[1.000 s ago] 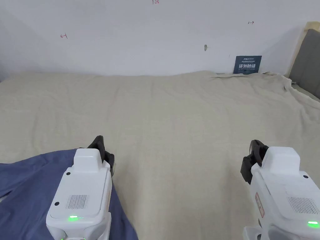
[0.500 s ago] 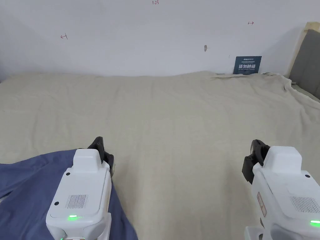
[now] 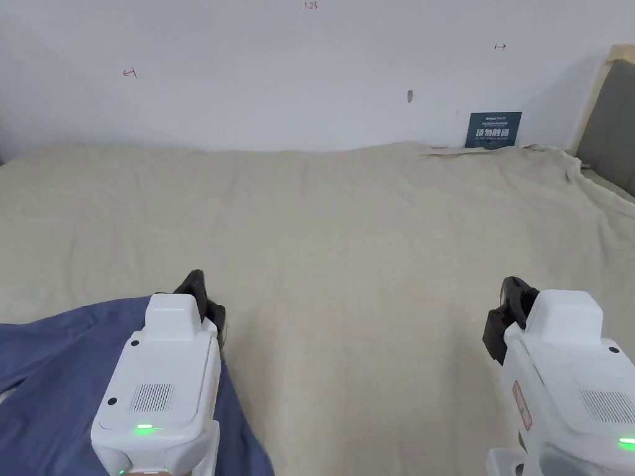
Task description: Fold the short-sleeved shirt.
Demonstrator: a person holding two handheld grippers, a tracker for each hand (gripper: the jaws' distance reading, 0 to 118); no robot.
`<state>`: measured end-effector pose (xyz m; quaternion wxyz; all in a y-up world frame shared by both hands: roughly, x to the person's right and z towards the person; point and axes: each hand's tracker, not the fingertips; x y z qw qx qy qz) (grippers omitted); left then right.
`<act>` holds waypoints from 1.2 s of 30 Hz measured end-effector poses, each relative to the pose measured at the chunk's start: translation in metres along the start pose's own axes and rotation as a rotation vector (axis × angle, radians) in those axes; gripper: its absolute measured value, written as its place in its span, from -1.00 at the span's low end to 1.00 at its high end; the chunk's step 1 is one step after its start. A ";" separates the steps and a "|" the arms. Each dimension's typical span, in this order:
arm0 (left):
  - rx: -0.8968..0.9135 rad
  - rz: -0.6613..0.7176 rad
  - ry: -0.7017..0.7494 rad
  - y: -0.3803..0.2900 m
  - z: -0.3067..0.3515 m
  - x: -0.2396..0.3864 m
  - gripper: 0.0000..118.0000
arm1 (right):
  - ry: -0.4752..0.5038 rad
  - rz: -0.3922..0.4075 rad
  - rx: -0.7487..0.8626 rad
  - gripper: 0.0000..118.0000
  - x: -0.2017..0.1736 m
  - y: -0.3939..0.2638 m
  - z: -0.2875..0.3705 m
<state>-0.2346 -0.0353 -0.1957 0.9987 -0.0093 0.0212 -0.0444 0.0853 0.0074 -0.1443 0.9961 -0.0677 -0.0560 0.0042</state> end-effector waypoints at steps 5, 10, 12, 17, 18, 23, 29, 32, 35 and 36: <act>-0.001 0.002 0.024 0.001 0.001 -0.008 -1.00 | 0.010 0.005 0.006 -1.00 -0.004 0.001 -0.003; 0.002 0.008 0.069 0.002 0.006 -0.030 -1.00 | 0.048 0.019 0.017 -1.00 -0.020 0.004 -0.008; 0.003 0.006 0.093 0.002 0.010 -0.041 -1.00 | 0.070 0.025 0.022 -1.00 -0.030 0.005 -0.010; 0.003 -0.012 0.169 0.002 0.021 -0.076 -1.00 | 0.145 0.036 0.036 -1.00 -0.059 0.008 -0.018; 0.003 -0.014 0.189 0.002 0.024 -0.085 -1.00 | 0.162 0.037 0.040 -1.00 -0.070 0.011 -0.016; -0.005 -0.029 0.287 0.002 0.043 -0.126 -1.00 | 0.255 0.044 0.051 -1.00 -0.112 0.016 -0.017; -0.018 -0.037 0.398 0.000 0.071 -0.170 -1.00 | 0.364 0.051 0.054 -1.00 -0.156 0.015 -0.019; -0.029 -0.055 0.444 -0.002 0.085 -0.188 -1.00 | 0.409 0.051 0.055 -1.00 -0.173 0.012 -0.019; -0.039 -0.060 0.480 -0.004 0.097 -0.202 -1.00 | 0.440 0.052 0.052 -1.00 -0.187 0.011 -0.016; -0.040 -0.059 0.492 -0.005 0.100 -0.206 -1.00 | 0.448 0.052 0.051 -1.00 -0.190 0.010 -0.015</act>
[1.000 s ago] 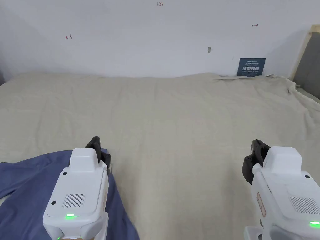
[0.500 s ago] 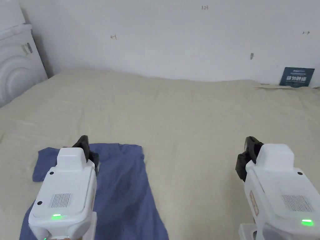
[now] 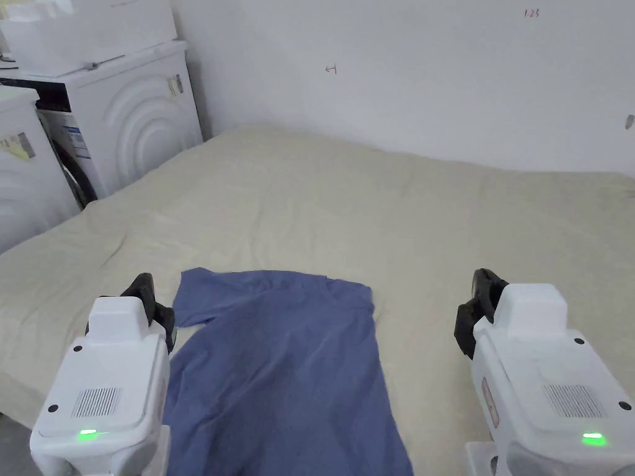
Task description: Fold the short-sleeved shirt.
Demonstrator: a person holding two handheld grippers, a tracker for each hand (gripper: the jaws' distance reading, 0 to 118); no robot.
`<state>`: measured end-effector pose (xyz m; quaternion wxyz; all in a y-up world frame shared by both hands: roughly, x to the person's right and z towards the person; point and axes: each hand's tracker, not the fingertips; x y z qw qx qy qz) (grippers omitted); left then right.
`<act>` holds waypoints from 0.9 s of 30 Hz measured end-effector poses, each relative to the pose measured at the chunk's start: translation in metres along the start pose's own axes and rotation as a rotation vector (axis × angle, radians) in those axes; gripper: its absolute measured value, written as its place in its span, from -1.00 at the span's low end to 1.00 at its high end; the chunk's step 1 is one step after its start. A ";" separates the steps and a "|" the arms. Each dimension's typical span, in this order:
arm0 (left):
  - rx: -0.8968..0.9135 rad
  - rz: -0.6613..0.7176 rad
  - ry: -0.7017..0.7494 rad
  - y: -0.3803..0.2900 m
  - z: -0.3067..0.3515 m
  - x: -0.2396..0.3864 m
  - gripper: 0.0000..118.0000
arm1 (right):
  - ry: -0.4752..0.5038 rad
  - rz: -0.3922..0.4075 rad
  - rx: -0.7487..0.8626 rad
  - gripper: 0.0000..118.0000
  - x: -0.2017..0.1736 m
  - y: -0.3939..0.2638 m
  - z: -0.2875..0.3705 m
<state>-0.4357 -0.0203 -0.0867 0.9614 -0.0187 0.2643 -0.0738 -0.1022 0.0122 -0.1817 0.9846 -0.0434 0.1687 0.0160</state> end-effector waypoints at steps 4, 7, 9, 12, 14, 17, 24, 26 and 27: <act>-0.014 0.010 0.029 -0.004 0.002 -0.013 -1.00 | 0.019 0.003 -0.004 -1.00 -0.008 -0.002 -0.002; -0.019 0.013 0.038 -0.006 0.002 -0.015 -1.00 | 0.025 0.002 -0.008 -1.00 -0.008 -0.004 -0.003; -0.024 0.017 0.036 -0.007 0.001 -0.014 -1.00 | 0.025 0.005 -0.009 -1.00 -0.008 -0.004 -0.003; -0.036 0.019 0.016 -0.007 -0.003 -0.010 -1.00 | 0.019 0.007 -0.010 -1.00 -0.007 -0.003 -0.001; -0.062 0.030 -0.020 -0.006 -0.007 -0.006 -1.00 | 0.012 0.008 -0.011 -1.00 -0.003 -0.002 -0.002; -0.137 0.060 -0.104 -0.003 -0.020 0.004 -1.00 | -0.002 0.013 -0.015 -1.00 0.002 -0.002 -0.002; -0.415 0.110 -0.274 -0.009 -0.075 0.042 -0.86 | -0.034 0.019 -0.033 -1.00 0.013 -0.003 -0.004; -0.508 0.133 -0.296 -0.018 -0.094 0.053 -0.62 | -0.050 0.019 -0.045 -1.00 0.018 -0.006 -0.007; -0.585 0.129 -0.299 -0.023 -0.105 0.060 -0.37 | -0.057 0.017 -0.050 -1.00 0.021 -0.007 -0.008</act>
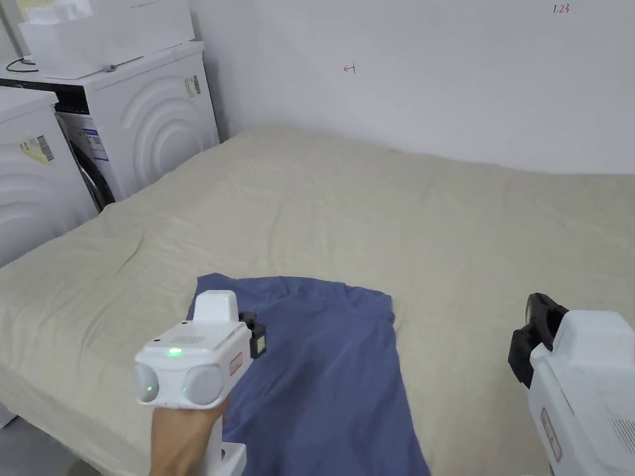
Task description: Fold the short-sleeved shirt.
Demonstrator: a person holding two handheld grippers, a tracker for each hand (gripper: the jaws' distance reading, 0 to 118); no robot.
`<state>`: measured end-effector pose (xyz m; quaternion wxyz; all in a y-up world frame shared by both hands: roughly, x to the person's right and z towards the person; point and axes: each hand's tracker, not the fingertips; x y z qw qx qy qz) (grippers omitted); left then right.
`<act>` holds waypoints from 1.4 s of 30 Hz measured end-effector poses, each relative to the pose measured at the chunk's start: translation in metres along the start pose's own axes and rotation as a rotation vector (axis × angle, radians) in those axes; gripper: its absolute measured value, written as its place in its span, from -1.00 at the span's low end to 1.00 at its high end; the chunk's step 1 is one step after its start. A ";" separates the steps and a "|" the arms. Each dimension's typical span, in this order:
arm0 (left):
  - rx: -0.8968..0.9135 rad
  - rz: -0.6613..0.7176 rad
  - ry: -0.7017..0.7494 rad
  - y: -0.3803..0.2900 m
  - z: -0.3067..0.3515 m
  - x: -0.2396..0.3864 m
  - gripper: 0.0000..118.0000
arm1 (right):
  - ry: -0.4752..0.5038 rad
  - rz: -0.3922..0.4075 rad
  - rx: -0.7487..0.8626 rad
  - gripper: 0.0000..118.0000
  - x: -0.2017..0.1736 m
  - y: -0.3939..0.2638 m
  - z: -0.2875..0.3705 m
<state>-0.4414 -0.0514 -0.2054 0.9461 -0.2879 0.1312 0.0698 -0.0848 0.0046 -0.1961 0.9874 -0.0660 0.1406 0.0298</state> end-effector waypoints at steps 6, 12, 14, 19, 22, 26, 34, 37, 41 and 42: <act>-0.288 0.012 -0.008 -0.009 -0.067 0.013 0.72 | -0.025 0.002 -0.036 -1.00 0.012 -0.010 -0.011; -0.404 -0.078 0.005 -0.031 -0.112 0.022 0.72 | -0.046 0.011 -0.071 -1.00 0.020 -0.016 -0.016; -0.442 -0.093 0.025 -0.038 -0.106 0.033 0.72 | -0.053 0.011 -0.081 -1.00 0.023 -0.018 -0.017; -0.494 -0.090 0.027 -0.057 -0.128 0.028 0.66 | -0.070 0.012 -0.101 -1.00 0.031 -0.023 -0.018; -0.484 -0.047 0.013 -0.051 -0.112 0.031 0.24 | -0.079 0.012 -0.109 -1.00 0.035 -0.026 -0.018; -0.450 -0.113 -0.018 -0.048 -0.104 0.037 -0.95 | -0.084 0.003 -0.113 -1.00 0.041 -0.029 -0.017; -0.316 0.040 -0.132 -0.023 -0.077 0.016 -1.00 | -0.097 -0.011 -0.094 -1.00 0.060 -0.025 -0.003; -0.253 0.082 -0.197 0.001 -0.059 0.021 -1.00 | -0.116 -0.022 -0.078 -1.00 0.072 -0.022 0.006; -0.193 0.051 -0.257 0.032 -0.044 0.052 -1.00 | -0.148 -0.039 -0.063 -1.00 0.091 -0.019 0.019; -0.168 0.038 -0.273 0.040 -0.041 0.064 -1.00 | -0.159 -0.043 -0.058 -1.00 0.097 -0.018 0.023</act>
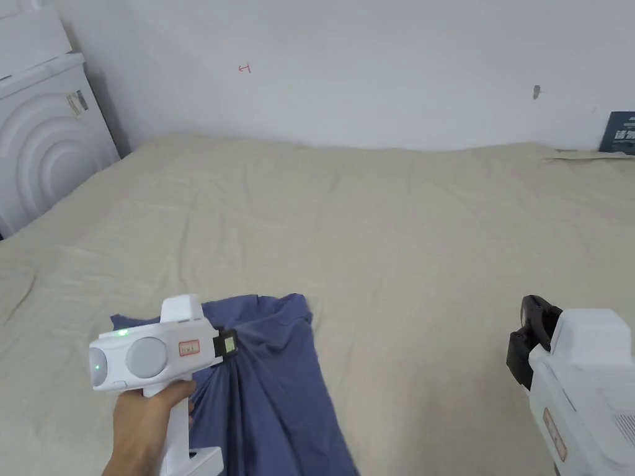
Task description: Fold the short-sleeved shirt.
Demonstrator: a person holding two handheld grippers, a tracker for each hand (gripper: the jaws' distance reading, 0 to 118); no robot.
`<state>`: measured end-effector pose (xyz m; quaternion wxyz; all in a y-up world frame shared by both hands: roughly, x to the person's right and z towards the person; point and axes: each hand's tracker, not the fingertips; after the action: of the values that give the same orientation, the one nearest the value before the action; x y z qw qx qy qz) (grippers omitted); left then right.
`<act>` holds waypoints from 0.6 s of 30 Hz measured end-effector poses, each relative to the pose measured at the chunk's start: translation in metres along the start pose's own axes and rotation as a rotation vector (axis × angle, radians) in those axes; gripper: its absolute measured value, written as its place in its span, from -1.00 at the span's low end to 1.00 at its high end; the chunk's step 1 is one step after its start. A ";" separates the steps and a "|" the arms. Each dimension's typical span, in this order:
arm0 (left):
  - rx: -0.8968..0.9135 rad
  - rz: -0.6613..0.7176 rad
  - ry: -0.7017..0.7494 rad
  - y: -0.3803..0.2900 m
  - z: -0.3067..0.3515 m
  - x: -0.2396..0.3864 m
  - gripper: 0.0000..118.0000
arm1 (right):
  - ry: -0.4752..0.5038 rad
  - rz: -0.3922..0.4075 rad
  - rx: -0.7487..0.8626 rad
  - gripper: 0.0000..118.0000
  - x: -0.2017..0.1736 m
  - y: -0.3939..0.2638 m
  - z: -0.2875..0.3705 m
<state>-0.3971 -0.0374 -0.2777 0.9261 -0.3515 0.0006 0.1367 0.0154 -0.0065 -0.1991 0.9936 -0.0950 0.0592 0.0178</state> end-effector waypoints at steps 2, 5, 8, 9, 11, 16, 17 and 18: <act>0.021 -0.039 -0.035 0.014 0.002 0.021 -1.00 | -0.017 -0.005 0.009 -1.00 0.009 0.002 0.007; 0.067 -0.119 -0.087 0.036 0.006 0.064 -1.00 | -0.052 -0.008 0.025 -1.00 0.025 0.006 0.019; 0.101 -0.189 -0.161 0.055 0.013 0.113 -1.00 | -0.095 -0.017 0.041 -1.00 0.044 0.009 0.030; 0.114 -0.214 -0.188 0.061 0.015 0.130 -1.00 | -0.111 -0.021 0.046 -1.00 0.052 0.009 0.034; 0.137 -0.244 -0.243 0.069 0.019 0.162 -1.00 | -0.142 -0.026 0.055 -1.00 0.065 0.010 0.041; 0.162 -0.319 -0.375 0.080 0.028 0.236 -1.00 | -0.217 -0.029 0.075 -1.00 0.098 0.012 0.057; 0.160 -0.329 -0.411 0.080 0.030 0.250 -1.00 | -0.231 -0.029 0.079 -1.00 0.104 0.012 0.060; 0.166 -0.339 -0.442 0.079 0.032 0.264 -1.00 | -0.248 -0.029 0.083 -1.00 0.110 0.012 0.063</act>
<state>-0.1663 0.1061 -0.3308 0.9392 -0.2311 -0.2486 0.0525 0.1317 0.0196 -0.1528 0.9965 -0.0518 -0.0646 0.0124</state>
